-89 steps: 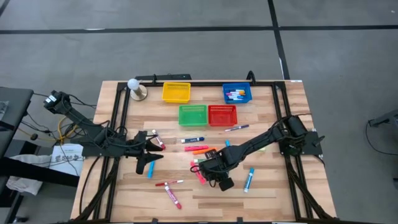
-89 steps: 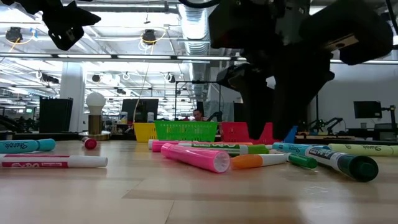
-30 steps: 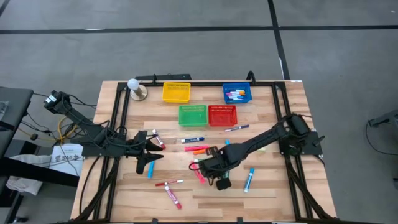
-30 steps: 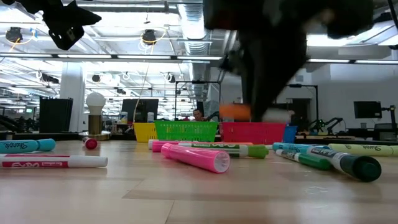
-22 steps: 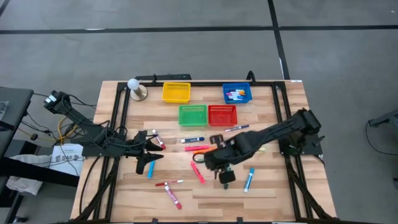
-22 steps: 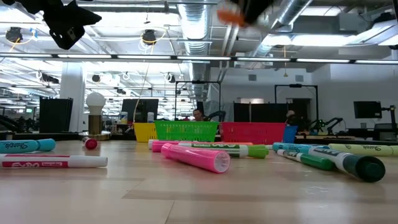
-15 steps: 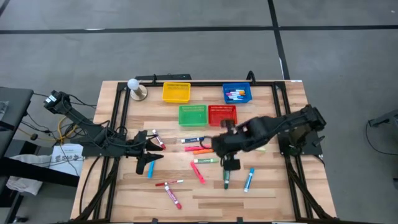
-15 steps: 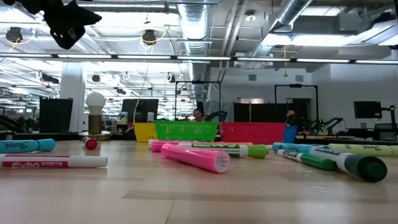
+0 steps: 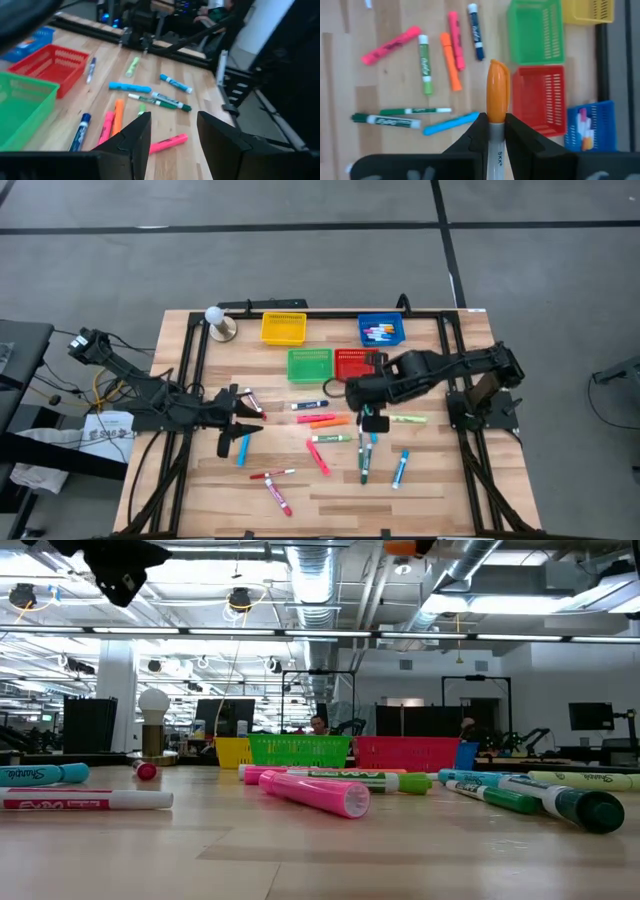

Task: Pick & Place Markers
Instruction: Put the orange highlighter into the blue bin

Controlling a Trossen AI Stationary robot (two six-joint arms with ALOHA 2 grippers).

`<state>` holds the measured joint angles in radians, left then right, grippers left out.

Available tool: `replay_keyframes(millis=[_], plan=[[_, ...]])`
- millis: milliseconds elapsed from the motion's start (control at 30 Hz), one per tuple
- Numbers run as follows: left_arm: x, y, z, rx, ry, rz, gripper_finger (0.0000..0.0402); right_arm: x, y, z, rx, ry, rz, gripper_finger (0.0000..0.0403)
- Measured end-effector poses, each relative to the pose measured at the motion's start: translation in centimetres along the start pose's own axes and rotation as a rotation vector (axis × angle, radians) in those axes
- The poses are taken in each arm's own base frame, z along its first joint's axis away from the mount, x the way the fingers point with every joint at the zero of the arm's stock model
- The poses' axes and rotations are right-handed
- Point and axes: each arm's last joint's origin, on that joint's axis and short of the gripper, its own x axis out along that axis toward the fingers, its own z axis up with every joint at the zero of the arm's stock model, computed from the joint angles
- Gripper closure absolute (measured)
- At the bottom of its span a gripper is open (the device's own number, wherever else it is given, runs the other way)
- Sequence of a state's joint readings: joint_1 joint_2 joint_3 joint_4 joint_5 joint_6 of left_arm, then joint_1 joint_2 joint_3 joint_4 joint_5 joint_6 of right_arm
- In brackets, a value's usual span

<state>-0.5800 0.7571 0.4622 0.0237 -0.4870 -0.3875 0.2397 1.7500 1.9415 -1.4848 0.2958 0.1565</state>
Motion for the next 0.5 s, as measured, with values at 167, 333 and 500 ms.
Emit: replay_keyframes(millis=[167, 333, 500], plan=[[-0.9, 1.4, 1.5, 0.03, -0.056, -0.063, 0.0243, -0.1, -3.0, -0.2, -0.019, 0.002, -0.024, 0.037], [-1.8, 2.8, 2.3, 0.058, -0.097, -0.047, 0.0243, 0.0, -6.5, -0.6, -0.034, 0.012, -0.05, 0.0367], [-2.2, 3.3, 1.9, 0.025, -0.052, -0.016, 0.0243, 0.8, -10.1, -1.3, -0.041, 0.06, -0.015, 0.0363]])
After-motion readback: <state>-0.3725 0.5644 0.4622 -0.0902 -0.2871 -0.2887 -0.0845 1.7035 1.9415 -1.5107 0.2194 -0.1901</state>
